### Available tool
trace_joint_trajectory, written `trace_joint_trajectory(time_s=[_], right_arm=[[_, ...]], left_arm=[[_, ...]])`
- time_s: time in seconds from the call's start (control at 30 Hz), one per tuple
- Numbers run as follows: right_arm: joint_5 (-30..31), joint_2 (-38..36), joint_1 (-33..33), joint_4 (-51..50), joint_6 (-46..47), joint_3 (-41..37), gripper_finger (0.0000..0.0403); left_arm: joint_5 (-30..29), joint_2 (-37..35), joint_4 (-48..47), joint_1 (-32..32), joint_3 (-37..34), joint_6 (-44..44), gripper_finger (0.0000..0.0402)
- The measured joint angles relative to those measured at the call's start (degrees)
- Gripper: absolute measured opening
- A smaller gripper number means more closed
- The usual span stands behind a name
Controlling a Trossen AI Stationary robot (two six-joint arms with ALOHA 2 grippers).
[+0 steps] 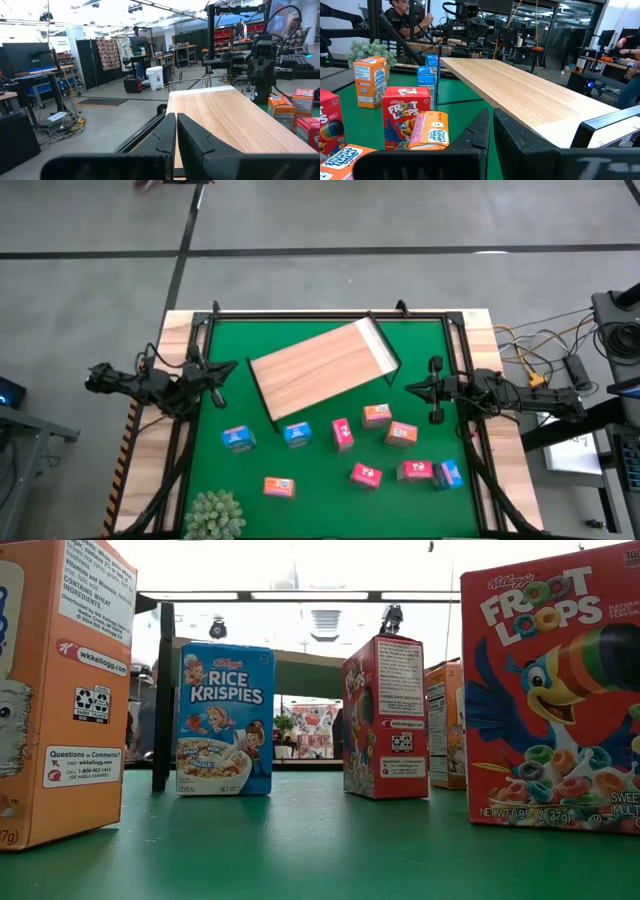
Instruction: Stack cereal on shelf
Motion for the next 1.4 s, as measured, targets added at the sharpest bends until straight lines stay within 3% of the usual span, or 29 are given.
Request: trace_joint_trajectory(time_s=[0.17, 0.4, 0.47, 0.6, 0.83, 0.97, 1.4], right_arm=[[0.01, 0.0, 0.01, 0.02, 0.0, -0.02, 0.0013], [0.01, 0.0, 0.02, 0.02, 0.0, -0.02, 0.0013], [0.0, 0.0, 0.01, 0.0, 0.0, -0.02, 0.0013], [0.0, 0.0, 0.0, 0.02, 0.0, -0.02, 0.0013], [0.01, 0.0, 0.01, 0.02, 0.0, -0.01, 0.0013], [0.02, 0.0, 0.0, 0.02, 0.0, 0.0, 0.0013], [1.37, 0.0, 0.0, 0.23, 0.0, -0.02, 0.0013]], left_arm=[[0.05, 0.01, 0.71, 0.0, 0.0, -1.05, 0.0], [4.56, 0.15, 7.54, -0.07, 0.02, -29.1, 0.0], [4.53, 0.25, 10.13, -0.01, 0.0, -32.99, 0.0], [5.1, 0.6, 17.84, -0.09, 0.01, -33.56, 0.0], [20.1, 3.91, 30.74, -0.09, 0.0, -29.63, 0.0], [25.25, 6.76, 34.46, -0.09, 0.0, -24.36, 0.0], [27.0, 15.64, 35.39, -0.07, 0.01, -15.48, 0.0]])
